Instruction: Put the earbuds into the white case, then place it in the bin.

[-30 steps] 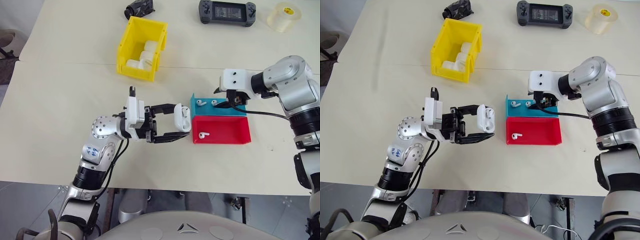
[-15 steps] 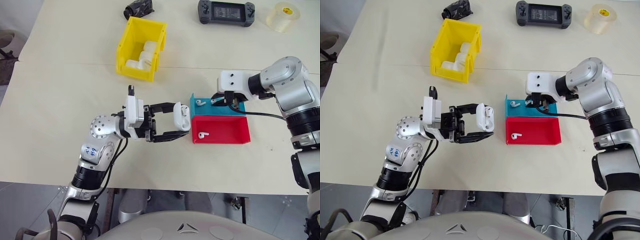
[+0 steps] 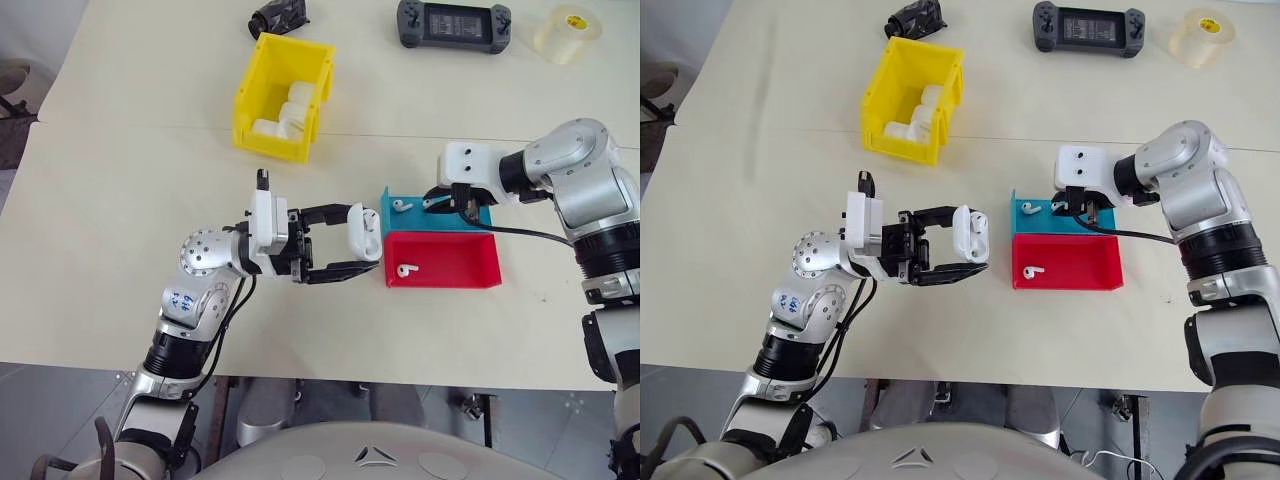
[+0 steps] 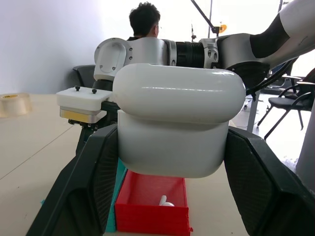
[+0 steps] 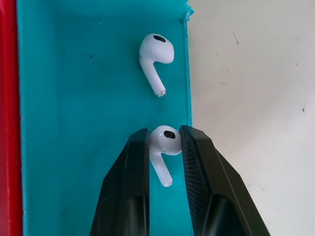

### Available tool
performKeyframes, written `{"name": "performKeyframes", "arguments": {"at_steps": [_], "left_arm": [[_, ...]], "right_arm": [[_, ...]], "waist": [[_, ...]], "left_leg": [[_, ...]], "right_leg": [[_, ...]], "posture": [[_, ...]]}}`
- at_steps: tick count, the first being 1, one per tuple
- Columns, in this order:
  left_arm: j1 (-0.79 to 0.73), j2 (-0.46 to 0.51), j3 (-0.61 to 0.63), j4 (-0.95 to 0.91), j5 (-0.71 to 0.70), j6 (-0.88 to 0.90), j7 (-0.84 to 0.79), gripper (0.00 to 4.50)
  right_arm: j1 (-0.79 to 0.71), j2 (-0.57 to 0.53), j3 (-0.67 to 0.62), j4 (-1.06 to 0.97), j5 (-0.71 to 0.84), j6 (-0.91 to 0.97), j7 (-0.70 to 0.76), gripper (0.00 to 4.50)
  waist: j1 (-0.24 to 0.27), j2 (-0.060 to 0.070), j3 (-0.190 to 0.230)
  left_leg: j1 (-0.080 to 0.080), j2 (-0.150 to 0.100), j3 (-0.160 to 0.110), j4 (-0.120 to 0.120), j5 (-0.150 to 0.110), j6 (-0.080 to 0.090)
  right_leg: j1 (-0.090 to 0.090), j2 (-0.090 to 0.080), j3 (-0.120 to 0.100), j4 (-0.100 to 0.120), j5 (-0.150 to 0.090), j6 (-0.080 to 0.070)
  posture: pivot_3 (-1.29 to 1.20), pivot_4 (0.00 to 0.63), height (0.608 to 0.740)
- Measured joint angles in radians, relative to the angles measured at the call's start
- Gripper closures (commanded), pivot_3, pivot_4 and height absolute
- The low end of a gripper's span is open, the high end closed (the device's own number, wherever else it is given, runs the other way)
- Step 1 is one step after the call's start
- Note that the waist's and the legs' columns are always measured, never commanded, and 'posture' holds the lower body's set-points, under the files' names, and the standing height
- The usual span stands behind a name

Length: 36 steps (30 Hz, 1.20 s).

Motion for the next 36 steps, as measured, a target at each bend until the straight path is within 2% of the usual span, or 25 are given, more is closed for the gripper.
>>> {"name": "performKeyframes", "arguments": {"at_steps": [5,8,11,12,14,18,25,36], "left_arm": [[-0.021,-0.001,0.011,0.025,0.0,0.0,0.004,1.69],[-0.037,0.001,0.026,0.042,0.0,-0.001,0.004,1.69],[-0.048,0.002,0.037,0.067,0.0,-0.002,0.004,1.69],[-0.057,0.0,0.033,0.073,0.0,-0.003,0.0,1.69],[-0.086,-0.001,0.038,0.11,0.001,0.0,0.003,1.69],[-0.109,-0.006,0.037,0.113,0.001,0.005,0.005,1.69],[-0.12,-0.026,0.047,0.133,-0.007,0.048,0.023,1.69],[-0.131,-0.06,0.057,0.12,-0.037,0.128,0.049,1.69]], "right_arm": [[0.107,-0.003,-0.204,-0.182,0.216,0.059,-0.005,3.93],[0.232,0.02,-0.342,-0.336,0.401,0.165,-0.025,3.93],[0.308,0.063,-0.398,-0.447,0.539,0.253,-0.055,3.93],[0.356,0.118,-0.48,-0.541,0.665,0.34,-0.145,3.93],[0.403,0.244,-0.52,-0.693,0.865,0.445,-0.304,3.93],[0.444,0.35,-0.547,-0.824,1.077,0.532,-0.537,3.93],[0.535,0.409,-0.507,-0.911,1.173,0.535,-0.694,3.93],[0.642,0.479,-0.393,-0.929,1.092,0.417,-0.72,3.93]], "waist": [[0.0,0.0,0.0],[0.004,0.0,0.0],[0.0,0.0,0.0],[0.0,0.0,0.0],[0.001,0.0,0.0],[0.0,0.0,0.0],[0.001,0.0,0.0],[0.0,0.0,0.0]], "left_leg": [[0.0,0.0,0.0,-0.001,0.0,0.0],[0.0,0.001,-0.002,-0.001,0.0,0.0],[0.0,0.0,0.0,0.0,0.0,0.0],[0.0,0.002,-0.001,0.0,0.0,-0.001],[0.0,0.003,-0.002,-0.001,0.0,-0.003],[0.0,0.001,-0.001,-0.001,0.0,-0.003],[0.0,0.0,-0.001,-0.001,0.0,-0.001],[0.0,-0.001,-0.001,-0.001,0.0,-0.001]], "right_leg": [[0.0,0.0,-0.001,-0.001,0.0,0.0],[0.001,0.0,0.0,-0.001,0.0,0.0],[0.0,0.0,0.0,0.0,0.0,0.0],[0.001,-0.001,0.001,0.0,0.0,0.001],[0.0,0.0,0.001,0.0,0.0,0.0],[0.0,0.0,0.001,0.002,0.0,-0.001],[-0.001,0.001,0.002,0.002,0.0,-0.001],[-0.001,0.002,0.003,0.003,0.0,-0.001]], "posture": [[0.0,0.15,0.74],[0.0,0.15,0.74],[0.0,0.15,0.74],[0.0,0.15,0.74],[0.0,0.15,0.74],[0.0,0.15,0.74],[0.0,0.15,0.74],[0.0,0.15,0.74]]}}
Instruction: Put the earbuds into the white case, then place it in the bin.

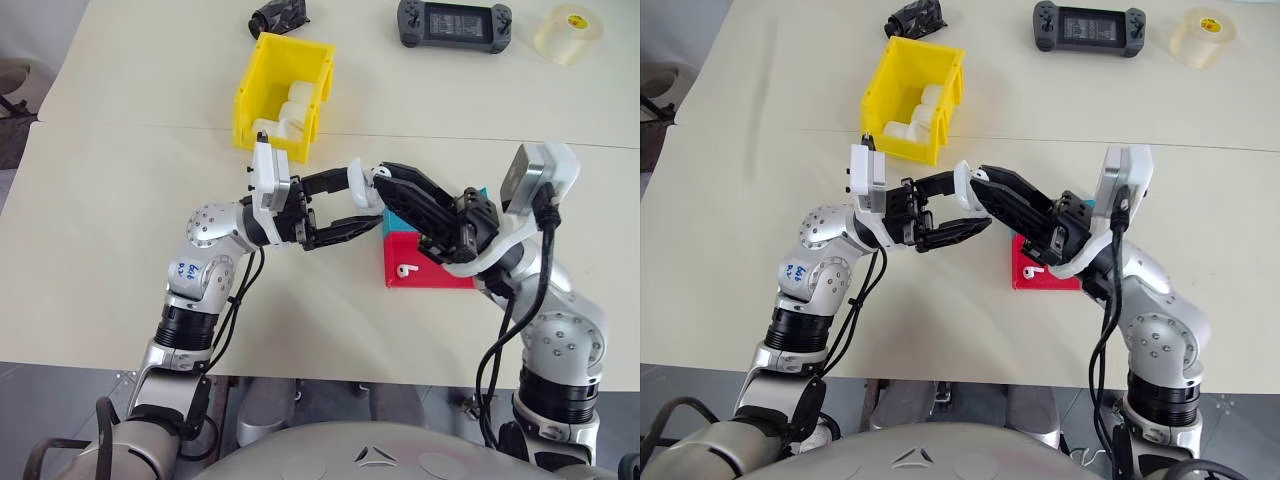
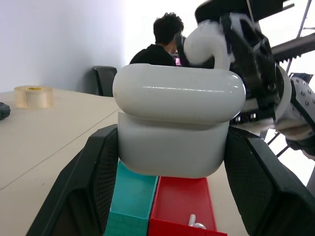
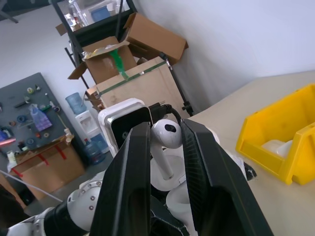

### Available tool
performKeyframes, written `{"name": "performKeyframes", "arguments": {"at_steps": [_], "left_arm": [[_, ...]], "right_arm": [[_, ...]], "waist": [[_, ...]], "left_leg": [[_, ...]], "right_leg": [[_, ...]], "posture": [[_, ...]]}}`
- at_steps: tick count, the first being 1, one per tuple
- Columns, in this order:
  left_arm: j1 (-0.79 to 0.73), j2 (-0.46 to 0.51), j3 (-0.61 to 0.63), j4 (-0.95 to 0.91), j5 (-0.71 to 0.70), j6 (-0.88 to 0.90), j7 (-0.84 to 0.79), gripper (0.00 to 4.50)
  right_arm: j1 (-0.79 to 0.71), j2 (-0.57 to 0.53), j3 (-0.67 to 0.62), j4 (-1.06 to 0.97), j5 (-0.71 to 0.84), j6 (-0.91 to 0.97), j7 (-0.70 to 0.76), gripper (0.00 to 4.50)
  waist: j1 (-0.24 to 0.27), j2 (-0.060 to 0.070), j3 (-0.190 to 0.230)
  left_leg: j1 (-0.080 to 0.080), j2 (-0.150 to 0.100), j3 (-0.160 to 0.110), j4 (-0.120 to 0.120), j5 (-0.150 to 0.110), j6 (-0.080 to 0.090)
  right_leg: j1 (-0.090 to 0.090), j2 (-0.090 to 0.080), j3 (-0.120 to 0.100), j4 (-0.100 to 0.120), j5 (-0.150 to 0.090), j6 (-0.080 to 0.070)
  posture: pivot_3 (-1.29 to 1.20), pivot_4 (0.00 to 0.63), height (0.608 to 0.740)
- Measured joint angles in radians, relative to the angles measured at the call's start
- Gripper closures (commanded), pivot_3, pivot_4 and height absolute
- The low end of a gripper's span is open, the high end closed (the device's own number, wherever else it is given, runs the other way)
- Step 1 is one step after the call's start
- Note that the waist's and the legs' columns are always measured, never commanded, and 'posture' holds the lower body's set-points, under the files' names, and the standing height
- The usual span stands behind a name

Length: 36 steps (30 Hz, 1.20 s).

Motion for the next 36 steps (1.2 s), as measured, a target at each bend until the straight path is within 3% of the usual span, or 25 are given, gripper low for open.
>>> {"name": "performKeyframes", "arguments": {"at_steps": [15,25,28,29,33,36], "left_arm": [[-0.013,-0.028,0.01,-0.007,-0.013,0.048,0.007,1.69],[-0.016,-0.027,0.048,-0.02,-0.043,0.062,0.007,1.69],[-0.041,0.013,0.038,-0.017,0.001,0.049,0.013,1.69],[-0.059,0.058,0.02,-0.008,0.054,0.019,0.008,1.69],[-0.091,0.198,-0.059,0.071,0.253,-0.114,-0.033,1.69],[-0.098,0.205,-0.096,0.1,0.302,-0.128,-0.039,1.69]], "right_arm": [[0.059,0.015,0.043,0.032,-0.072,-0.14,0.038,3.93],[0.076,-0.024,0.058,0.061,-0.08,-0.126,0.055,0.84],[0.067,-0.097,0.023,0.061,-0.087,-0.122,0.066,0.84],[0.054,-0.155,-0.006,0.062,-0.087,-0.117,0.079,1.02],[0.001,-0.282,-0.077,0.066,-0.108,-0.104,0.112,2.17],[-0.07,-0.326,-0.027,0.087,-0.167,-0.085,0.122,3.2]], "waist": [[0.0,0.0,0.0],[0.001,0.0,0.0],[0.001,0.0,0.0],[0.0,0.0,0.0],[-0.001,0.0,0.0],[0.0,0.0,0.0]], "left_leg": [[0.0,0.0,0.0,0.0,0.0,0.0],[0.0,0.0,0.0,0.0,0.0,0.0],[0.0,0.0,0.0,0.0,0.0,0.0],[0.0,-0.001,0.001,0.0,0.0,0.0],[0.001,0.001,0.002,-0.003,0.0,0.0],[0.0,0.001,0.002,-0.003,0.0,0.001]], "right_leg": [[0.0,0.0,0.0,0.0,0.0,0.0],[0.0,0.0,0.0,0.0,0.0,0.0],[0.0,0.0,0.0,-0.001,0.0,0.0],[0.0,0.0,0.0,-0.001,0.0,0.0],[0.0,0.002,-0.001,-0.001,0.0,0.0],[-0.001,0.0,0.001,-0.001,0.0,0.0]], "posture": [[0.0,0.15,0.74],[0.0,0.15,0.74],[0.0,0.15,0.74],[0.0,0.15,0.74],[0.0,0.15,0.74],[0.0,0.15,0.74]]}}
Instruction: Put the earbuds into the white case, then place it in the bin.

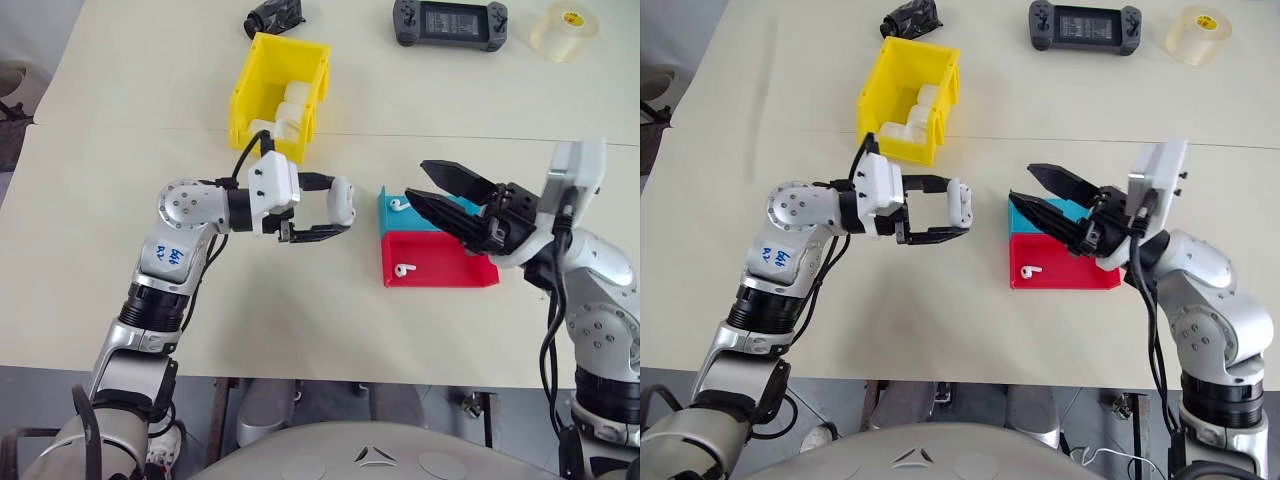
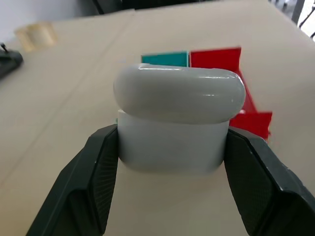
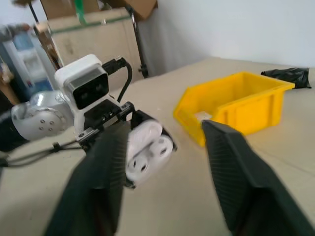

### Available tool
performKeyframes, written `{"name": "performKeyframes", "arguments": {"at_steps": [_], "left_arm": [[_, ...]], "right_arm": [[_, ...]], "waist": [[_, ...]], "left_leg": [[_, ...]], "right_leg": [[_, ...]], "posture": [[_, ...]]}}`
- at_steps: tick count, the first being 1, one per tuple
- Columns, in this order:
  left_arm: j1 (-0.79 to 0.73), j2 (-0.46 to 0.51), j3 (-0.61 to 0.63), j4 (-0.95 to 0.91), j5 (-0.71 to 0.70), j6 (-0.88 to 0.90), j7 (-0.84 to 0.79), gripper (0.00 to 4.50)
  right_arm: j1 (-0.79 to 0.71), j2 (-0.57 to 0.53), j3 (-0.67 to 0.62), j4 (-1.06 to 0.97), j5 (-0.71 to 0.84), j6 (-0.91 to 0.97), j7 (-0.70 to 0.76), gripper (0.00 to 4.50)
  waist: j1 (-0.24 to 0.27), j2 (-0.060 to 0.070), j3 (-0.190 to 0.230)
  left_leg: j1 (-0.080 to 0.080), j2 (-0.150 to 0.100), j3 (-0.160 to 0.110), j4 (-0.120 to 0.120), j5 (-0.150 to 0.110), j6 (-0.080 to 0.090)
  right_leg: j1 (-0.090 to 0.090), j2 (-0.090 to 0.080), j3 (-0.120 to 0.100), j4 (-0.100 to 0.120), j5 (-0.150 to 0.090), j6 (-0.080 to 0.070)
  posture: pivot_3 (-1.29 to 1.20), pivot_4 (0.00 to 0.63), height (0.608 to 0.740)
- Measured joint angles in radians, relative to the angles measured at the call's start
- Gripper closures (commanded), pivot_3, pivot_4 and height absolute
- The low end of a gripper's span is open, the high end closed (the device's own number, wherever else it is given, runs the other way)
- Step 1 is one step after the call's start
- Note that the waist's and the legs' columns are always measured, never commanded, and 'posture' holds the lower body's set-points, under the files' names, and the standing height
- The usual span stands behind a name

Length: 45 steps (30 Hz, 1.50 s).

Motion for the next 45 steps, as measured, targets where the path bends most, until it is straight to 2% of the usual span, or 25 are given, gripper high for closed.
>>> {"name": "performKeyframes", "arguments": {"at_steps": [3,4,10,17,22,30,32,35,39,43,45], "left_arm": [[-0.031,0.003,-0.026,0.004,0.035,0.004,-0.002,1.69],[-0.046,0.002,-0.033,0.003,0.042,0.016,-0.001,1.69],[-0.052,-0.023,-0.058,-0.03,0.047,0.098,0.014,1.69],[-0.016,0.006,-0.074,-0.082,0.052,0.107,-0.001,1.69],[0.024,0.014,-0.048,-0.09,0.036,0.121,0.002,1.69],[0.103,0.031,0.061,-0.205,-0.065,0.179,0.037,1.69],[0.156,0.021,0.131,-0.227,-0.084,0.215,0.115,1.69],[0.194,-0.029,0.257,-0.261,-0.096,0.288,0.295,1.69],[0.23,-0.109,0.366,-0.321,-0.141,0.372,0.478,1.69],[0.261,-0.126,0.403,-0.316,-0.149,0.39,0.548,1.69],[0.261,-0.138,0.403,-0.314,-0.15,0.385,0.566,1.69]], "right_arm": [[-0.084,-0.019,0.084,0.006,-0.052,0.029,0.016,4.26],[-0.118,-0.024,0.122,0.008,-0.072,0.044,0.021,4.48],[-0.202,-0.014,0.272,0.014,-0.153,0.11,0.028,4.48],[-0.236,0.0,0.325,0.014,-0.172,0.179,0.039,4.48],[-0.134,-0.056,0.261,0.043,-0.198,0.151,0.075,4.48],[0.059,-0.064,0.026,0.082,-0.152,0.063,0.143,4.48],[0.154,-0.018,-0.064,0.076,-0.148,-0.025,0.149,3.86],[0.273,0.006,-0.126,0.071,-0.213,-0.174,0.167,2.88],[0.325,0.08,-0.187,0.064,-0.234,-0.298,0.133,1.54],[0.36,0.097,-0.203,0.063,-0.265,-0.37,0.126,0.16],[0.354,0.109,-0.206,0.063,-0.271,-0.408,0.113,0.02]], "waist": [[0.001,0.0,0.0],[0.001,0.0,0.0],[0.001,0.0,0.0],[0.001,-0.001,0.0],[0.004,-0.001,0.001],[0.002,-0.003,0.002],[0.003,-0.003,0.002],[0.004,-0.003,0.002],[0.003,-0.003,0.002],[0.003,-0.003,0.002],[0.004,-0.003,0.002]], "left_leg": [[-0.001,0.0,-0.001,0.0,0.0,0.0],[-0.001,-0.001,-0.001,0.0,0.0,0.0],[-0.002,-0.002,-0.002,0.0,0.0,0.001],[-0.002,-0.001,-0.002,0.001,0.0,0.001],[-0.002,-0.003,-0.002,0.001,0.0,0.002],[-0.002,0.0,-0.002,0.001,0.0,0.002],[-0.001,0.0,-0.002,0.001,0.0,0.001],[-0.001,-0.001,-0.001,0.002,0.0,0.001],[0.002,-0.001,-0.001,0.002,0.0,0.001],[0.001,-0.001,-0.001,0.003,0.0,0.001],[0.002,-0.001,-0.001,0.003,0.0,0.001]], "right_leg": [[0.0,-0.001,0.0,0.0,0.0,0.0],[0.0,-0.001,0.0,0.0,0.0,0.0],[-0.001,-0.001,-0.001,0.0,0.0,0.0],[-0.001,-0.002,-0.001,0.0,0.0,0.0],[0.0,-0.002,-0.001,0.0,0.0,0.001],[0.0,-0.002,-0.001,0.0,0.0,0.001],[0.0,-0.002,-0.001,0.0,0.0,0.001],[0.001,-0.002,0.0,0.001,0.001,0.001],[0.002,-0.002,0.002,0.001,0.001,0.002],[0.002,-0.001,0.002,0.001,0.001,0.002],[0.002,-0.001,0.002,0.001,0.001,0.002]], "posture": [[0.0,0.15,0.74],[0.0,0.15,0.74],[0.0,0.15,0.74],[0.0,0.15,0.74],[0.0,0.15,0.74],[0.0,0.15,0.74],[0.0,0.15,0.74],[0.0,0.15,0.74],[0.0,0.15,0.74],[0.0,0.15,0.74],[0.0,0.15,0.74]]}}
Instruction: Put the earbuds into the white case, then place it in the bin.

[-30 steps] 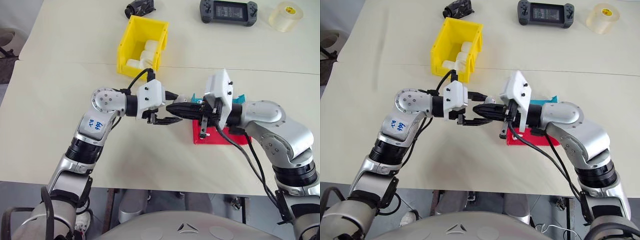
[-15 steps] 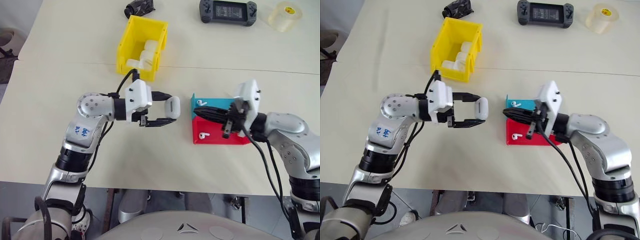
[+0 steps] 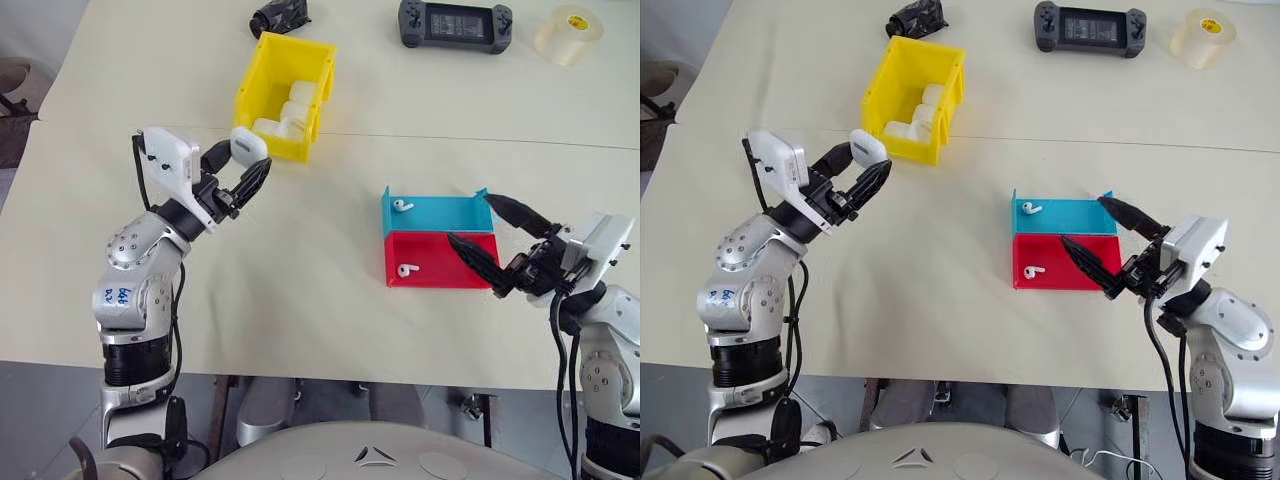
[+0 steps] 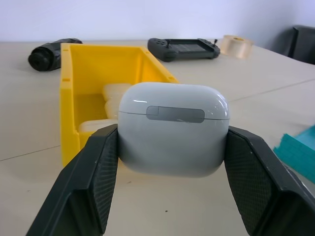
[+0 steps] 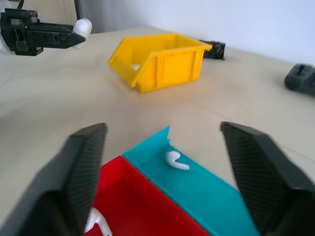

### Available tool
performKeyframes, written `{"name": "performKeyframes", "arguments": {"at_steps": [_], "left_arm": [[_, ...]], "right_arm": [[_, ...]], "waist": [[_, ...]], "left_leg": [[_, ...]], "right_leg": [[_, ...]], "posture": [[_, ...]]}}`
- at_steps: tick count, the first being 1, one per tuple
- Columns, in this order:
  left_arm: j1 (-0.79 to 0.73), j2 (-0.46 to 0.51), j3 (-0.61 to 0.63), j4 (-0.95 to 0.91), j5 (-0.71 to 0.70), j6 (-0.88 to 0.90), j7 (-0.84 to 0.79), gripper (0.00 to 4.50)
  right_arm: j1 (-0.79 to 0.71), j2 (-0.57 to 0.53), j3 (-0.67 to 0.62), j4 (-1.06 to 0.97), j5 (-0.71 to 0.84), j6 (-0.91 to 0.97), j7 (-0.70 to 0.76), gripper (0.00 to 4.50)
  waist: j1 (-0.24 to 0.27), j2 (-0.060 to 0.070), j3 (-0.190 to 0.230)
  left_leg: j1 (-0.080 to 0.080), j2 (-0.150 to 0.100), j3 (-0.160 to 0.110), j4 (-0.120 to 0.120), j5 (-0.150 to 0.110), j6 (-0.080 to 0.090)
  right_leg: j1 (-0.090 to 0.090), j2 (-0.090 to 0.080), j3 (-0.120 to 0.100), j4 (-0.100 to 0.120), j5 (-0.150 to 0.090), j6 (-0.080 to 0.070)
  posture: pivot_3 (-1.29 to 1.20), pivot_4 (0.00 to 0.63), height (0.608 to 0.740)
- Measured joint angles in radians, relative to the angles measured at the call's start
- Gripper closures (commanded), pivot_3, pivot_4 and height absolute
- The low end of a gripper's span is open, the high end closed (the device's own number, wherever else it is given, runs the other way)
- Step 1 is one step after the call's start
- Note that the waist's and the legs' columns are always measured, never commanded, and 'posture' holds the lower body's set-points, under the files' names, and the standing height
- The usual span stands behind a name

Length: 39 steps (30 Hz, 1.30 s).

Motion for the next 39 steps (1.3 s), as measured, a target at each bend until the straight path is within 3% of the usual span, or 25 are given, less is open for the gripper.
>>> {"name": "performKeyframes", "arguments": {"at_steps": [3,8,19,22,24,25,31,39], "left_arm": [[-0.021,-0.017,-0.002,0.026,-0.002,0.0,0.022,1.69],[-0.233,-0.029,-0.048,0.227,0.033,-0.043,0.039,1.69],[-0.647,-0.02,-0.13,0.963,0.181,-0.311,-0.018,1.69],[-0.672,-0.02,-0.129,1.04,0.181,-0.344,-0.042,0.72],[-0.675,-0.02,-0.127,1.054,0.18,-0.356,-0.068,0.1],[-0.673,-0.014,-0.125,1.049,0.177,-0.355,-0.088,0.03],[-0.54,0.043,-0.117,0.853,0.1,-0.324,-0.287,0.03],[-0.216,0.283,-0.094,0.492,-0.042,-0.352,-0.694,0.03]], "right_arm": [[-0.01,0.005,-0.008,0.0,0.0,-0.019,-0.029,0.02],[-0.013,0.027,-0.006,-0.006,-0.012,-0.038,-0.088,0.02],[-0.025,0.039,0.042,-0.04,-0.038,-0.044,-0.161,0.02],[-0.021,0.046,0.056,-0.056,-0.043,-0.044,-0.172,0.0],[-0.014,0.051,0.062,-0.058,-0.044,-0.044,-0.18,0.0],[-0.011,0.053,0.068,-0.059,-0.044,-0.044,-0.182,0.0],[-0.004,0.054,0.077,-0.062,-0.044,-0.047,-0.179,0.0],[-0.038,-0.047,0.052,0.024,-0.027,-0.049,-0.056,0.0]], "waist": [[0.001,0.0,0.0],[0.006,0.0,0.0],[-0.002,0.0,0.0],[-0.001,0.0,0.0],[-0.001,0.0,0.0],[0.0,0.0,0.0],[-0.003,0.0,0.0],[-0.019,0.0,0.0]], "left_leg": [[0.0,0.0,0.0,0.0,0.0,0.0],[0.0,-0.002,0.0,0.0,0.0,0.0],[-0.001,-0.001,0.004,-0.002,0.001,0.0],[-0.001,-0.001,0.004,-0.001,0.001,0.001],[-0.001,-0.001,0.004,-0.001,0.001,0.001],[-0.001,-0.001,0.004,-0.001,0.001,0.001],[-0.001,0.0,0.003,-0.001,0.001,0.001],[0.0,0.001,0.002,-0.001,0.001,0.0]], "right_leg": [[0.0,0.0,0.0,0.0,0.0,0.0],[0.0,0.001,-0.001,0.001,0.0,0.0],[-0.002,0.002,-0.008,0.001,0.0,0.0],[-0.002,0.002,-0.008,0.001,0.0,0.001],[-0.002,0.002,-0.008,0.001,0.0,0.001],[-0.002,0.002,-0.008,0.002,0.0,0.001],[-0.002,0.002,-0.008,0.002,0.0,0.0],[-0.001,-0.001,-0.005,0.001,0.0,0.0]], "posture": [[0.0,0.15,0.74],[0.0,0.15,0.74],[0.0,0.15,0.74],[0.0,0.15,0.74],[0.0,0.15,0.74],[0.0,0.15,0.74],[0.0,0.15,0.74],[0.0,0.15,0.74]]}}
